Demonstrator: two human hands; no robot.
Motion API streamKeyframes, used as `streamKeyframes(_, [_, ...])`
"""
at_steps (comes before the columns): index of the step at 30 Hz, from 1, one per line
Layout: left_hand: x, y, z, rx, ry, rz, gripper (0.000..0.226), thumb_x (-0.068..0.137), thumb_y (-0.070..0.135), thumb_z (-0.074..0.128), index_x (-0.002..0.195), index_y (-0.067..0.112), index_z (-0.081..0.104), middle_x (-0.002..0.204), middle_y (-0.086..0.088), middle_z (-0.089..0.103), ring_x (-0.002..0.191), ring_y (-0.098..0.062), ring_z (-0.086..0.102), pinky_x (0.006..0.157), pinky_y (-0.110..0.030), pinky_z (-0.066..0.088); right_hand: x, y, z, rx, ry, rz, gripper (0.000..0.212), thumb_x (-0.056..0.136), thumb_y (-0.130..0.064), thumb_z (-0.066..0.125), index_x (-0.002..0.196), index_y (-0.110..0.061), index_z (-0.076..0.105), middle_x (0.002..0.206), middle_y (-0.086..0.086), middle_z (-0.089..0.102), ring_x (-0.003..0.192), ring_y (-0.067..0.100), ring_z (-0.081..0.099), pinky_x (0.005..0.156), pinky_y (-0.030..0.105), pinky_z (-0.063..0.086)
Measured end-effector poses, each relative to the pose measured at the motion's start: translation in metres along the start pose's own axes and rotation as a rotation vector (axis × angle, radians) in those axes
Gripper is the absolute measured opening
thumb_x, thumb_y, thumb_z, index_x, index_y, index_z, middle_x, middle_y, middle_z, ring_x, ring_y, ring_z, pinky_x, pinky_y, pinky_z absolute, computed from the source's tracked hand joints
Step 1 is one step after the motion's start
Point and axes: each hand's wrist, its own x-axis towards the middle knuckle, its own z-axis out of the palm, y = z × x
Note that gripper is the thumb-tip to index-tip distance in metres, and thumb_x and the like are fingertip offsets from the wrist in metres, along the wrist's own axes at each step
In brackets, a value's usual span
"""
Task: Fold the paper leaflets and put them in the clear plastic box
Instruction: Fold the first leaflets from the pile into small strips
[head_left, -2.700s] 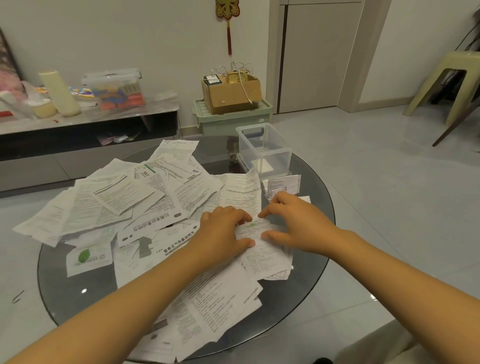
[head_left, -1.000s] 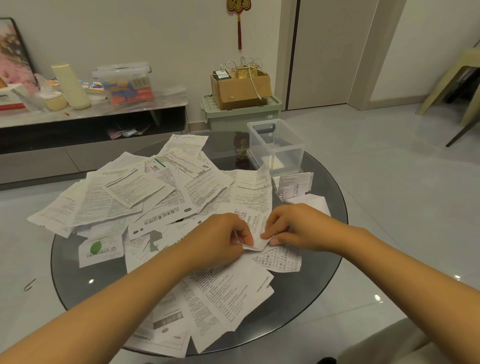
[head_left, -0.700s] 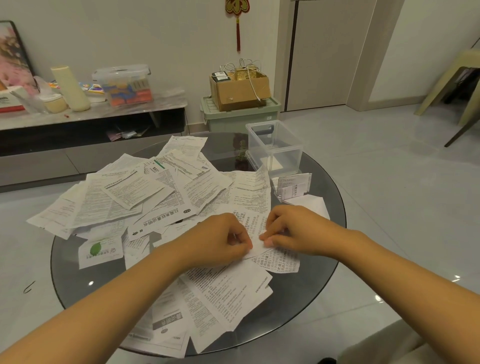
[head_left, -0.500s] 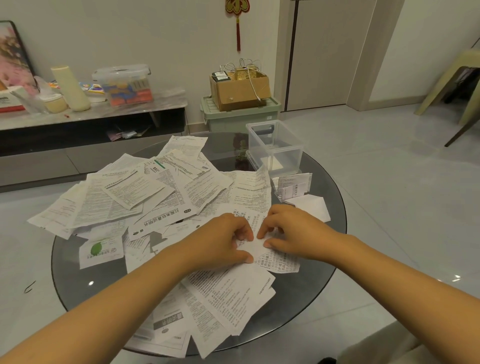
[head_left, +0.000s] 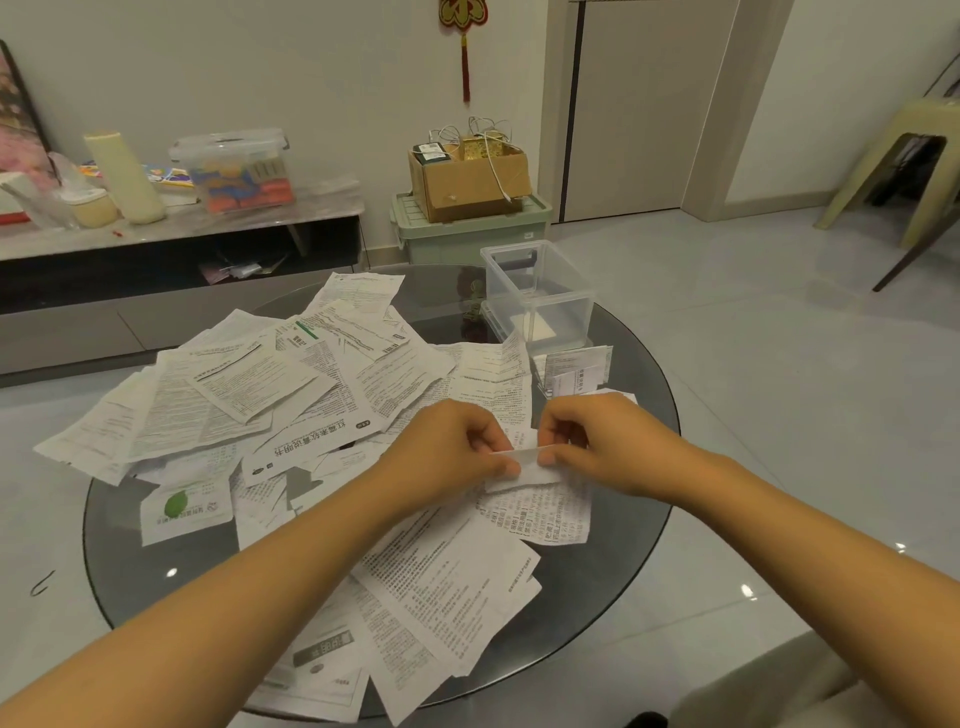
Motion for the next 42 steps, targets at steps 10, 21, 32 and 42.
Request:
streamKeyframes(10, [0.021,0.030,0.033,-0.117,0.149,0.066,0.008,0.073,0.022,0.079,0.074,0.026,0.073,0.064,0.015,0.061,0.061,0.002,0.055,0.057,-0.010,0.037,-0.006,0.031,-0.029,-0.050,0.082,0.140,0.012,0.081,-0.016,0.070,0.075,-0.021,0.061,0.072,-0.006,0.060,0.068,0.011,0.054,0.063,0.022,0.041])
streamKeyframes(21, [0.049,0.041,0.060,-0.002,0.202,0.122,0.044,0.073,0.036,0.078,0.107,0.025,0.051,0.108,0.005,0.048,0.085,-0.012,0.053,0.076,-0.027,0.046,0.000,0.060,-0.033,-0.195,0.074,0.182,0.010,0.085,-0.018,0.063,0.090,-0.018,0.055,0.106,-0.001,0.053,0.100,0.021,0.051,0.086,0.034,0.044])
streamKeyframes(32, [0.060,0.041,0.071,-0.062,0.220,0.136,0.026,0.084,0.017,0.067,0.110,0.017,0.065,0.103,0.003,0.062,0.089,-0.009,0.053,0.066,-0.012,0.034,0.004,0.059,-0.031,-0.023,0.155,0.195,0.016,0.080,-0.007,0.066,0.083,-0.017,0.053,0.082,-0.006,0.051,0.072,0.011,0.048,0.059,0.018,0.036])
streamKeyframes(42, [0.068,0.035,0.061,-0.183,0.319,0.042,0.006,0.080,0.020,0.072,0.082,0.025,0.075,0.070,0.005,0.068,0.069,-0.014,0.061,0.066,-0.030,0.049,0.011,0.056,-0.022,0.024,0.394,0.315,0.010,0.078,-0.013,0.073,0.086,-0.019,0.074,0.075,-0.002,0.066,0.075,0.017,0.060,0.072,0.028,0.050])
